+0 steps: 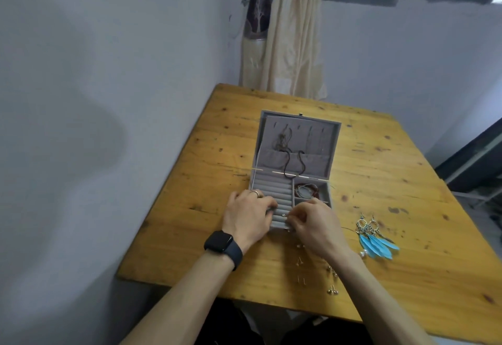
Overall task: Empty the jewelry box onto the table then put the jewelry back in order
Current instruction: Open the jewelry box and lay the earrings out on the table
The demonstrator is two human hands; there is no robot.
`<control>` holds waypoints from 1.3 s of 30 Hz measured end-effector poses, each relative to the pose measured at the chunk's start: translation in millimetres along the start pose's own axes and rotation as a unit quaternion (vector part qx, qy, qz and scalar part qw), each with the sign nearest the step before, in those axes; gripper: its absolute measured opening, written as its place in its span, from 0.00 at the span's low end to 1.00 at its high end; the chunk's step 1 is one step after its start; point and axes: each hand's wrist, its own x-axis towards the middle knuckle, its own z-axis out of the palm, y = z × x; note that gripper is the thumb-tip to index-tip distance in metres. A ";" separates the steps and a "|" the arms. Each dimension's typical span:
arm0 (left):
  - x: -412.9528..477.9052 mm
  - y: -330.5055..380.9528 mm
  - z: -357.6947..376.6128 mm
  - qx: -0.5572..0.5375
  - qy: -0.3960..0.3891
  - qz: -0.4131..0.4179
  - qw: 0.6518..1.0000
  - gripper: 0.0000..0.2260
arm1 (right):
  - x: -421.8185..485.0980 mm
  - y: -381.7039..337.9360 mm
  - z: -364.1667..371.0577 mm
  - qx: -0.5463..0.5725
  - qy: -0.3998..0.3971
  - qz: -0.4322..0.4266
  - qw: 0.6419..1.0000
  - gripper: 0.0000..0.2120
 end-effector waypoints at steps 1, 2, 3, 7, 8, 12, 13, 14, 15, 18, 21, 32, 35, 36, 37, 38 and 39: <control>1.4 1.6 -2.0 0.018 -0.003 0.015 1.000 0.12 | -4.4 1.8 -1.0 0.026 0.012 0.004 1.000 0.06; 2.9 3.2 -3.5 0.031 -0.008 0.032 0.999 0.12 | -9.7 4.1 -3.0 0.059 0.026 0.011 0.998 0.06; 3.8 4.6 -4.5 0.044 -0.014 0.053 0.998 0.13 | -16.3 6.1 -6.4 0.095 0.039 0.017 0.995 0.05; 6.4 4.0 -2.6 0.092 -0.034 0.137 0.986 0.14 | -51.2 16.4 -18.7 0.198 0.095 0.034 0.975 0.05; 6.9 3.2 -2.3 0.101 -0.033 0.152 0.983 0.15 | -60.7 20.8 -20.6 0.218 0.109 0.039 0.969 0.06; 7.1 7.4 -4.4 0.130 -0.045 0.212 0.968 0.13 | -98.2 38.2 -25.8 0.281 0.123 0.077 0.949 0.06; 7.6 9.5 -4.9 0.132 -0.049 0.214 0.967 0.12 | -107.3 43.6 -26.2 0.291 0.128 0.088 0.944 0.05; 8.4 11.2 -5.3 0.131 -0.051 0.210 0.968 0.12 | -115.4 48.7 -26.6 0.297 0.133 0.099 0.940 0.05; 9.3 13.0 -6.4 0.128 -0.053 0.200 0.970 0.12 | -123.1 54.3 -26.3 0.299 0.136 0.110 0.938 0.04; 14.1 18.9 -13.1 0.121 -0.074 0.177 0.974 0.10 | -143.5 70.7 -23.4 0.289 0.146 0.143 0.935 0.03; 20.1 26.0 -19.1 0.122 -0.097 0.166 0.974 0.08 | -160.3 81.0 -19.9 0.289 0.163 0.159 0.930 0.04; 9.6 41.1 -31.8 -0.108 -0.078 0.009 0.991 0.06 | -178.7 104.0 -18.0 0.252 0.190 0.139 0.939 0.04; -19.3 82.7 -37.2 -0.179 -0.060 0.043 0.981 0.04 | -183.2 122.5 -20.5 0.210 0.171 0.132 0.954 0.02; -29.1 97.8 -33.3 -0.184 -0.071 0.056 0.979 0.04 | -182.6 127.5 -20.7 0.195 0.164 0.129 0.958 0.02; -38.4 112.1 -26.4 -0.178 -0.084 0.067 0.978 0.05 | -181.6 131.1 -21.1 0.179 0.157 0.123 0.963 0.02; -46.6 125.1 -17.5 -0.159 -0.093 0.078 0.980 0.06 | -179.6 132.9 -21.7 0.163 0.152 0.116 0.968 0.02; -53.7 136.0 -7.0 -0.132 -0.096 0.089 0.982 0.07 | -177.4 133.7 -22.4 0.149 0.148 0.107 0.972 0.02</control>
